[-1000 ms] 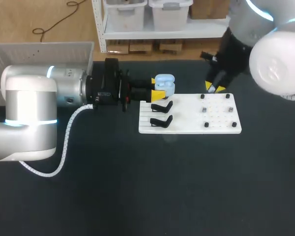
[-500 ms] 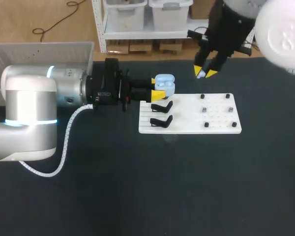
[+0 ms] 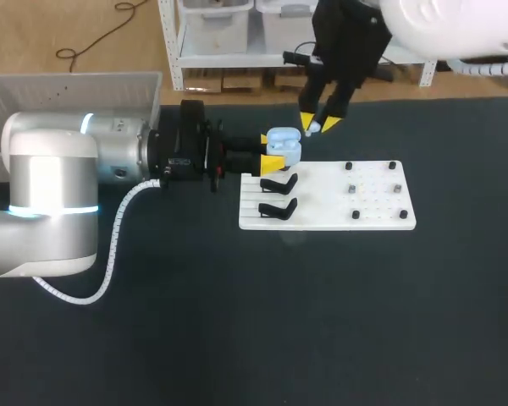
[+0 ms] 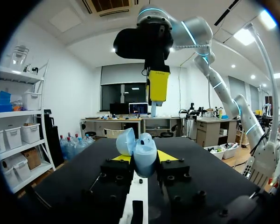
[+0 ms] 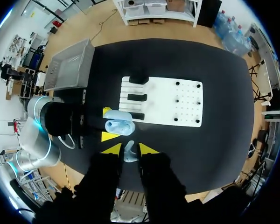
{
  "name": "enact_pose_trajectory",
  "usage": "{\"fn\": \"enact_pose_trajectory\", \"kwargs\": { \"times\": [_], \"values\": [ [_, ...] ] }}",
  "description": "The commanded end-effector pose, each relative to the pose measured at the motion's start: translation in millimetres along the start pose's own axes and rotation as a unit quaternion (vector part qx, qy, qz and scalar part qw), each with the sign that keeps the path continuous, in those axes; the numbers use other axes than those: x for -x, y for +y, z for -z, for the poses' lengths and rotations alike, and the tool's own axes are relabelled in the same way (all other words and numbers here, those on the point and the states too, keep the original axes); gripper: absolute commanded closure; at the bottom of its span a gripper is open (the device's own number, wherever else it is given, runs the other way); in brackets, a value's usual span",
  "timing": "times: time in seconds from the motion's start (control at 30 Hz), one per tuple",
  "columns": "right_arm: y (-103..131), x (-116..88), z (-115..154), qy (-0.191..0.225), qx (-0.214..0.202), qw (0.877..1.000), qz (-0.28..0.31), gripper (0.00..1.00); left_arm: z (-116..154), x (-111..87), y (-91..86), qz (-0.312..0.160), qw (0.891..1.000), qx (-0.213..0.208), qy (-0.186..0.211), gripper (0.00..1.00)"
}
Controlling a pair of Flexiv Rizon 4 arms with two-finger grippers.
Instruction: Pick up each earbud case from the left stands, insert the matching earbuds, close the lid, and place the case in the box.
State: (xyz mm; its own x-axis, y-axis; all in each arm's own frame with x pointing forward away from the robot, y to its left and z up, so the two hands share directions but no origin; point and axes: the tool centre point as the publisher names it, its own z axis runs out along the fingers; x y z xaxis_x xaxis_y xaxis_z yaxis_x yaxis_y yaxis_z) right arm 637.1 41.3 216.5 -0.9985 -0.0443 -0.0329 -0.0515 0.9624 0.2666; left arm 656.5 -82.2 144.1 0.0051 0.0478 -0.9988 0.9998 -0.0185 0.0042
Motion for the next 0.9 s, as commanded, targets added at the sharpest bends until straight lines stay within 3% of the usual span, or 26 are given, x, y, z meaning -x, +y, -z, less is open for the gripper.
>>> {"fn": "enact_pose_trajectory", "kwargs": {
  "times": [0.03,0.23,0.6,0.9],
  "values": [
    [-0.1,1.3,1.1,0.003,0.000,1.000,0.000,1.00,-0.2,-0.7,-0.6,-0.001,1.000,0.002,-0.001,1.00],
    [-0.1,1.3,1.1,0.003,0.000,1.000,0.000,1.00,-0.2,-0.7,-0.6,-0.001,1.000,0.002,-0.001,1.00],
    [22.3,-6.2,-8.1,-0.007,-0.030,0.995,0.098,1.00,-0.2,-0.7,-0.6,-0.001,1.000,0.002,-0.001,1.00],
    [30.4,-5.5,-14.9,0.015,-0.029,0.988,0.148,1.00,-0.2,-0.7,-0.6,-0.001,1.000,0.002,-0.001,1.00]
  ]
}}
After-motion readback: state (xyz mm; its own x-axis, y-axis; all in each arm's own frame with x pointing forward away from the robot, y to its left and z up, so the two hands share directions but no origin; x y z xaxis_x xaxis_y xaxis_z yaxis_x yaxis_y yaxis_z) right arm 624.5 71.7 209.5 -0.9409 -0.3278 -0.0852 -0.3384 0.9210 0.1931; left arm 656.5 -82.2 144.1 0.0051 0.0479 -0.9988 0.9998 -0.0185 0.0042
